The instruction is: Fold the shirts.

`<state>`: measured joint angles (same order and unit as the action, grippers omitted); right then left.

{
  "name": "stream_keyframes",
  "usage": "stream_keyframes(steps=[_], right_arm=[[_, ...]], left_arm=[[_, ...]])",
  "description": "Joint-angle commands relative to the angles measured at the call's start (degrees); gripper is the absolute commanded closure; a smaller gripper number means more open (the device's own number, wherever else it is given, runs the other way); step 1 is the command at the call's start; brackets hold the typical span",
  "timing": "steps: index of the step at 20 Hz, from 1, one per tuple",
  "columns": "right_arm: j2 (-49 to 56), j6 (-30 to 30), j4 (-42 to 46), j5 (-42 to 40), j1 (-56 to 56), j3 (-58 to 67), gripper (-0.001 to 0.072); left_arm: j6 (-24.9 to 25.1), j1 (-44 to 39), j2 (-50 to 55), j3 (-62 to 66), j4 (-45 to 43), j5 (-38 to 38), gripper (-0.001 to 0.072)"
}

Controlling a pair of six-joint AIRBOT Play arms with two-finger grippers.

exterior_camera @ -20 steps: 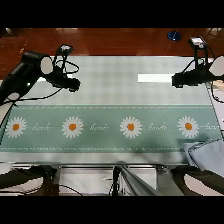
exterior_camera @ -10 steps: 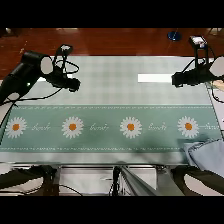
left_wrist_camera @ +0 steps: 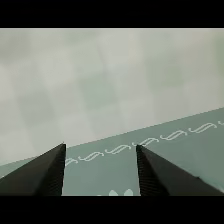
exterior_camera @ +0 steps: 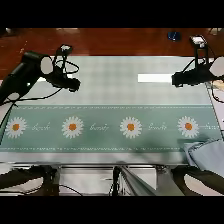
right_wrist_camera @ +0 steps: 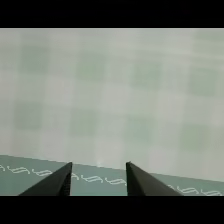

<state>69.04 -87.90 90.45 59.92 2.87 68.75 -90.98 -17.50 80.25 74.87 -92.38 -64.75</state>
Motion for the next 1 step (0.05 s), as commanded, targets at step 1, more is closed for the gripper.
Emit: stream_keyframes(steps=[1], right_arm=[[0.0, 0.0, 0.0, 0.0, 0.0, 0.0, 0.0287]], left_arm=[[0.0, 0.0, 0.0, 0.0, 0.0, 0.0, 0.0172]])
